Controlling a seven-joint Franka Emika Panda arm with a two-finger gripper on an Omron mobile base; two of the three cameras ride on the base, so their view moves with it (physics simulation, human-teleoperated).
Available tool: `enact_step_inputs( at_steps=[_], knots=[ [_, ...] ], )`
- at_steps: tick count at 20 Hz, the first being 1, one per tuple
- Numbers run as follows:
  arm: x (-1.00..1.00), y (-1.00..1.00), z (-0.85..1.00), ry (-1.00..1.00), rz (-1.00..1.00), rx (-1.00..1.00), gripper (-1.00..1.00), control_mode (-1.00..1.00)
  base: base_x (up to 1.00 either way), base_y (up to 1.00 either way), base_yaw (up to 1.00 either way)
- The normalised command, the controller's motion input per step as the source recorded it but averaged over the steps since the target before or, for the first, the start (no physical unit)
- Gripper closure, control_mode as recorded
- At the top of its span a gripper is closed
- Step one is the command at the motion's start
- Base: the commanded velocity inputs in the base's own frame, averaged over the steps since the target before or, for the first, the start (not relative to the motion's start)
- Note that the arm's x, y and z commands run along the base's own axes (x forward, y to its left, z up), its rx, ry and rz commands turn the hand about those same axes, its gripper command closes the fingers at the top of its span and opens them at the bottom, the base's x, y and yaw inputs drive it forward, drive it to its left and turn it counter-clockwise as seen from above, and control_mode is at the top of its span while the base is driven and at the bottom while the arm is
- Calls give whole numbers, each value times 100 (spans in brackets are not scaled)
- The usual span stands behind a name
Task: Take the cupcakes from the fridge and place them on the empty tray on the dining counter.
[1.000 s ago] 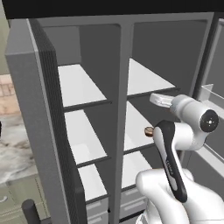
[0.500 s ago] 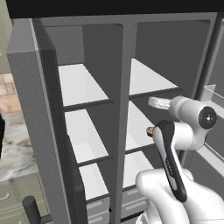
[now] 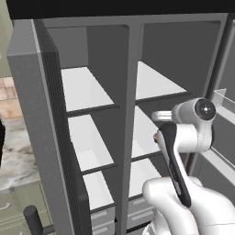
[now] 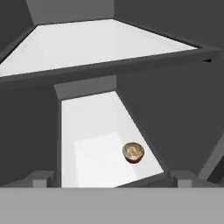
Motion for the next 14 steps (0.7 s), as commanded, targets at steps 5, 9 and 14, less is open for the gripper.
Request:
enact_step_inputs(
  at_steps=[5,9,14],
  knots=[
    [0,0,-62,24,0,-13,-100,-100,0,0,0],
    [3,-3,-49,17,0,-6,-100,-100,0,0,0],
    [15,-5,-35,15,0,0,-100,-100,0,0,0]
  ],
)
